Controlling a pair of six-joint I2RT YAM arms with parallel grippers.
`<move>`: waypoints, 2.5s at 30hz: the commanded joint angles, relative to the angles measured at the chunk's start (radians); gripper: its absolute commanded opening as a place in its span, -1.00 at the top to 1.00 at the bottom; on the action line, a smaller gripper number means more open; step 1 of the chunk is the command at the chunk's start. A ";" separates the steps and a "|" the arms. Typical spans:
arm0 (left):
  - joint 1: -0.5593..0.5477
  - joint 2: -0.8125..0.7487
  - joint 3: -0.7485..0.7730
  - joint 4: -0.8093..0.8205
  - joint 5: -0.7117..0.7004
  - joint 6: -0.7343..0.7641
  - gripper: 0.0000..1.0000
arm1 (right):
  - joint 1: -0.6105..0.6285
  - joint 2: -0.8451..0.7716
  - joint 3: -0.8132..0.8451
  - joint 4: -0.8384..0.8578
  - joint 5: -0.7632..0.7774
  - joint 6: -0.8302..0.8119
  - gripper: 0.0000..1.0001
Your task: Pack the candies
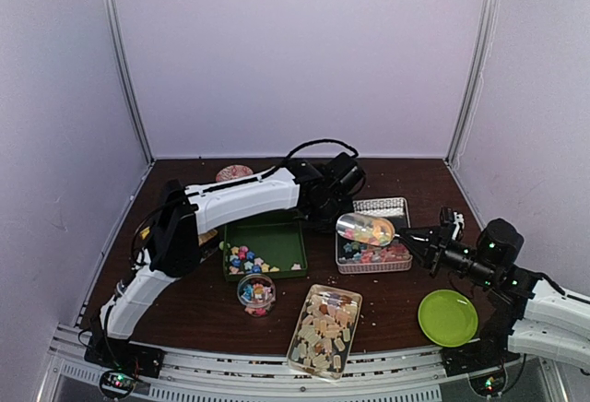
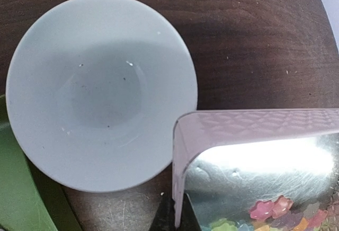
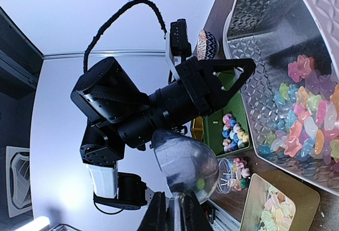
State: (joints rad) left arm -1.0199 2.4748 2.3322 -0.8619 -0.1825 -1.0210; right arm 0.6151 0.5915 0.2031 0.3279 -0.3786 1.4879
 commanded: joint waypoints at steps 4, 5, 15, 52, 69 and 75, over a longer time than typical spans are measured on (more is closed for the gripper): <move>0.000 0.012 0.032 0.085 0.049 0.000 1.00 | -0.007 -0.022 0.003 0.013 0.014 -0.014 1.00; -0.001 0.004 0.032 0.086 0.045 0.002 1.00 | -0.006 -0.023 0.004 0.013 0.014 -0.014 1.00; -0.021 -0.068 0.026 0.089 -0.001 0.022 1.00 | -0.006 -0.045 0.004 0.009 0.017 -0.015 1.00; -0.014 0.021 0.002 0.147 0.106 0.002 0.18 | -0.006 -0.090 -0.018 -0.017 0.029 -0.014 1.00; 0.048 -0.278 -0.185 0.108 0.096 -0.035 -0.94 | -0.005 -0.007 0.059 -0.020 -0.073 -0.063 1.00; 0.123 -0.483 -0.392 0.055 -0.037 -0.025 -0.96 | 0.009 0.098 0.085 0.049 -0.083 -0.063 1.00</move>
State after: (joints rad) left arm -0.9588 2.1021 2.0453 -0.7700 -0.1238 -1.0447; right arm 0.6163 0.6411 0.2428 0.2974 -0.4351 1.4403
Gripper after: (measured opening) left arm 0.977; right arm 0.083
